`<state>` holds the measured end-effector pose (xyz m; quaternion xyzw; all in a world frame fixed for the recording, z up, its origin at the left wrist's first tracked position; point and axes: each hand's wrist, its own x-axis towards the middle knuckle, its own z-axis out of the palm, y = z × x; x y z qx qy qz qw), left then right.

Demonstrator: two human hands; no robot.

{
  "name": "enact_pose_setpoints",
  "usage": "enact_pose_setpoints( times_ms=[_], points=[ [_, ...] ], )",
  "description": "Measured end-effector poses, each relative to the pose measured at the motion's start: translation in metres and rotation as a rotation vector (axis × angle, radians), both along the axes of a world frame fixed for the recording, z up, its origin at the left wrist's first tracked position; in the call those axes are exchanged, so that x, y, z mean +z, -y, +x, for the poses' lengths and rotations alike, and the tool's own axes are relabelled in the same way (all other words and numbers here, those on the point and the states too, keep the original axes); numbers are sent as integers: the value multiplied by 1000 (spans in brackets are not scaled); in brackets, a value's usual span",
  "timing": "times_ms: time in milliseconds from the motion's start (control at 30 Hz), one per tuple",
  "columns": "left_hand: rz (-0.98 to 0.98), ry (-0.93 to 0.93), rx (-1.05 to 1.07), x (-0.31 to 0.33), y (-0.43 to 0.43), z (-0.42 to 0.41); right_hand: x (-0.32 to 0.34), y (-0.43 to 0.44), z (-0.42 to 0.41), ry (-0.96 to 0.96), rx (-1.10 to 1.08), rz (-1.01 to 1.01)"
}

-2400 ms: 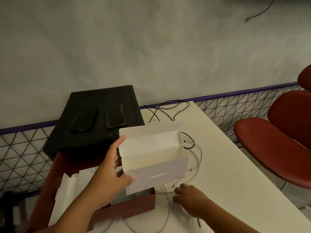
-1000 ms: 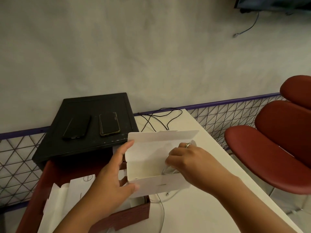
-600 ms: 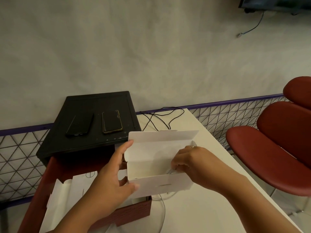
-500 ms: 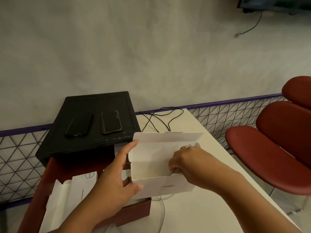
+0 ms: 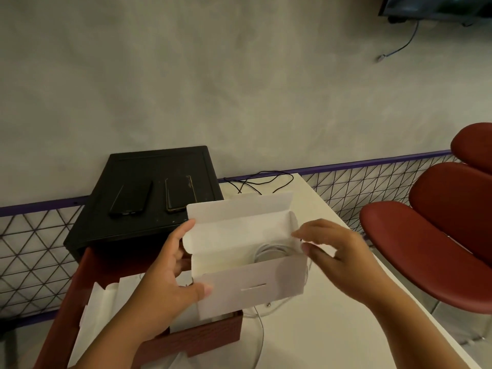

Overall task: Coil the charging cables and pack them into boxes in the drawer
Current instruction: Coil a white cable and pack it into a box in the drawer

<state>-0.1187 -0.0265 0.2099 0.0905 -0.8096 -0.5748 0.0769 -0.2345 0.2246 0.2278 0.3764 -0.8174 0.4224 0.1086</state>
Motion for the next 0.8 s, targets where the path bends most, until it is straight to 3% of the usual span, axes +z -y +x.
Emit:
enact_pose_setpoints(
  times_ms=[100,200,300,467,700,800],
  points=[
    [1,-1,5,1,1,0,-13,-10,0,263,-73,-169],
    [25,0,-11,1,-3,0,-34,-11,-1,597,59,-178],
    [26,-4,-25,-2,-11,-4,-50,-11,0,669,143,-175],
    [-16,0,-39,-20,-26,-12,-76,-33,-2,799,67,-327],
    [-411,133,-77,-52,-20,0,-140,-92,-3,1068,-190,-493],
    [-557,281,-128,-67,-11,8,-166,-108,1,1179,-285,-426]
  ],
)
